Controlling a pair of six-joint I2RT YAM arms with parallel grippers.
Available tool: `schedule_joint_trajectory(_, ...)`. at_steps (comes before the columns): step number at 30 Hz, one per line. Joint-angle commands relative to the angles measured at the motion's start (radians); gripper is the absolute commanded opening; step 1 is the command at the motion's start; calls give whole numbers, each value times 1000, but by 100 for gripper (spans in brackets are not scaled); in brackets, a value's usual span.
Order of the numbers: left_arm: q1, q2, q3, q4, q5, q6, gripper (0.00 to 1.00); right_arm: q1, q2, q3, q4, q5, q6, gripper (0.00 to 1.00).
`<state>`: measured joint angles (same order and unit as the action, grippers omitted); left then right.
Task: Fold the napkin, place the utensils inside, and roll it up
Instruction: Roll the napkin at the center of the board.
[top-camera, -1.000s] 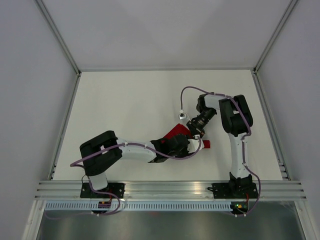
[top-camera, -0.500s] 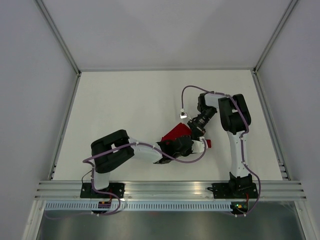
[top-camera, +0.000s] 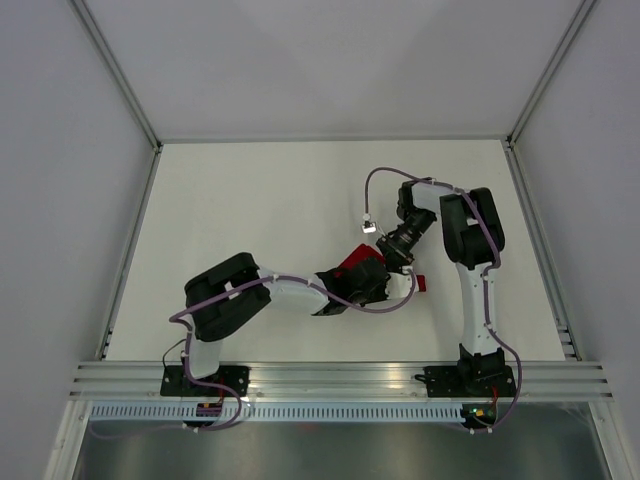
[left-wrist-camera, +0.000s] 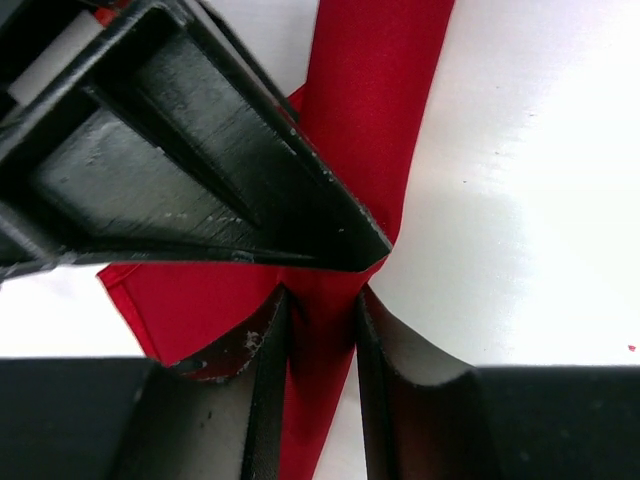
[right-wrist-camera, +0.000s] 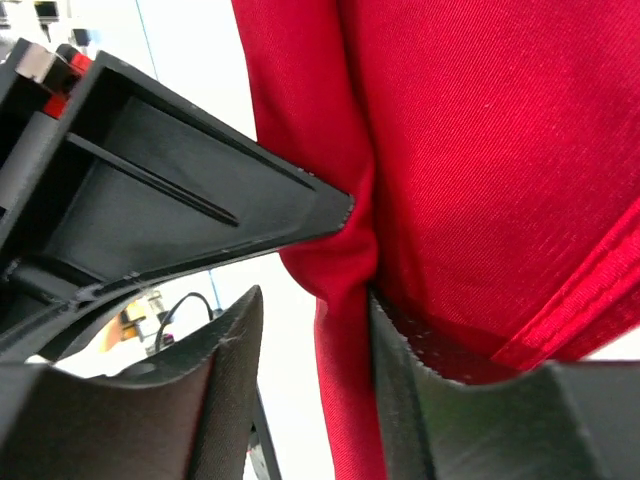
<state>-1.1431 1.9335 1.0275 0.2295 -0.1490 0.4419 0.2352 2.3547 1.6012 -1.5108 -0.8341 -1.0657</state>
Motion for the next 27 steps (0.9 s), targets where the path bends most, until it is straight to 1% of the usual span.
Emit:
schedule_joint_trajectory(1,20,82,0,-180,196,-61,8,0,-78,-1,236,47,-21,53)
schedule_joint_trajectory(6,36,87,14,-203,241,-72,6,-19,-199,-26,333,47,129,56)
schedule_joint_trajectory(8,43,90,25,-219,269,-75,6,-30,-264,-47,420,52,196,56)
schedule_joint_trajectory(9,45,91,26,-222,281,-78,6,-46,-285,-55,455,55,264,57)
schedule_joint_trajectory(11,55,97,40,-251,301,-84,6,-65,-350,-88,541,53,311,57)
schedule_joint_trajectory(12,62,101,45,-255,325,-95,6,-89,-374,-107,581,46,364,58)
schedule_joint_trajectory(13,68,101,52,-272,341,-100,6,-105,-420,-127,654,40,390,58)
schedule_joint_trajectory(16,106,111,88,-312,428,-135,6,-168,-501,-190,750,12,444,59)
schedule_joint_trajectory(19,173,153,158,-396,532,-164,7,-227,-578,-247,799,-16,444,59)
schedule_joint_trajectory(20,189,177,198,-442,557,-181,7,-264,-600,-286,814,-17,443,59)
schedule_joint_trajectory(21,206,189,213,-453,613,-192,7,-272,-638,-305,825,-11,429,59)
schedule_joint_trajectory(23,252,220,247,-478,664,-224,7,-274,-685,-380,848,10,383,59)
schedule_joint_trajectory(24,264,231,261,-490,704,-235,7,-274,-743,-415,900,19,377,59)
schedule_joint_trajectory(25,290,245,294,-511,729,-241,8,-274,-774,-488,925,29,353,59)
schedule_joint_trajectory(27,318,288,331,-571,778,-267,8,-272,-869,-556,974,35,323,60)
